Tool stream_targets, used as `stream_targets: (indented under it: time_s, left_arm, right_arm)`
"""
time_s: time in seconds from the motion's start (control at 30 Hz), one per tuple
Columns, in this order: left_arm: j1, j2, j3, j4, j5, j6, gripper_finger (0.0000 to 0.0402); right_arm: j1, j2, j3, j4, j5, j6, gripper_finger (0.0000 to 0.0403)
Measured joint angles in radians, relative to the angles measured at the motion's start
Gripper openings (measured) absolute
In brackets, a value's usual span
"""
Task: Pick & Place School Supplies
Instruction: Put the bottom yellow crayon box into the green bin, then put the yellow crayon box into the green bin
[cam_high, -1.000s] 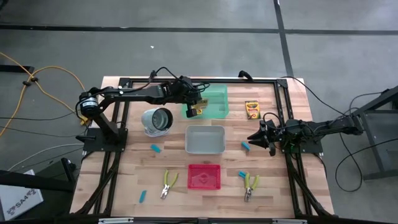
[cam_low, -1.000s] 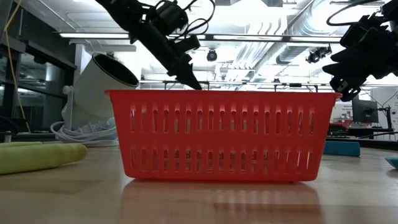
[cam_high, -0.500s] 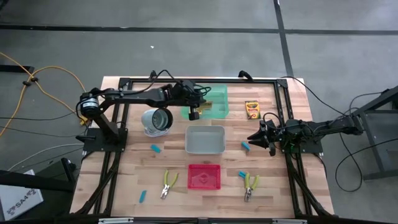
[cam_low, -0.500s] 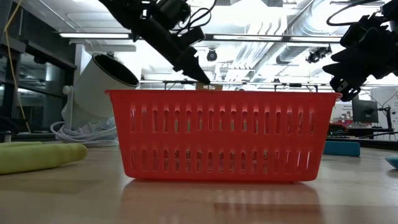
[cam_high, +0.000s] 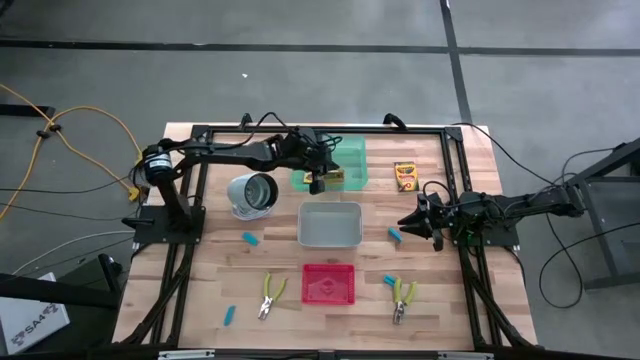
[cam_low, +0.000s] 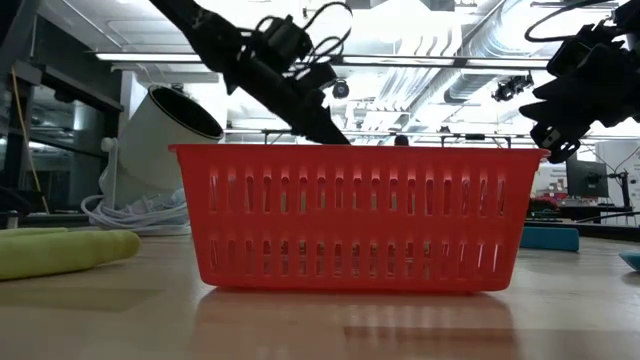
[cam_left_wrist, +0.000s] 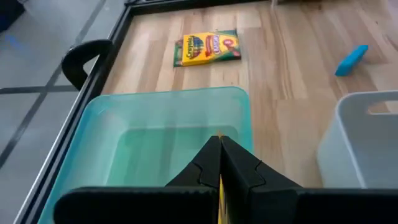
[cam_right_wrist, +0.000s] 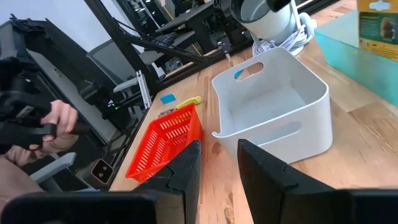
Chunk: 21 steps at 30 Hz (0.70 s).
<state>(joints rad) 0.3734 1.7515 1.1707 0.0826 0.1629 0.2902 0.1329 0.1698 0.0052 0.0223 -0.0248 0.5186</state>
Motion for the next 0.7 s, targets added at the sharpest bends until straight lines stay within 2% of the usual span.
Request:
stream_targets:
  time_s: [0.17, 0.43, 0.7]
  left_arm:
    - [0.038, 0.023, 0.001, 0.002, -0.001, 0.005, 0.0001]
    - [0.029, 0.019, 0.001, 0.038, -0.031, 0.068, 0.0001]
    - [-0.047, -0.038, 0.001, 0.036, -0.149, 0.069, 0.0001]
  right_arm:
    - [0.000, -0.001, 0.000, 0.000, 0.000, 0.000, 0.0097]
    - [0.000, -0.001, 0.000, -0.001, -0.001, 0.000, 0.0097]
    - [0.000, -0.001, 0.000, -0.002, -0.001, 0.000, 0.0097]
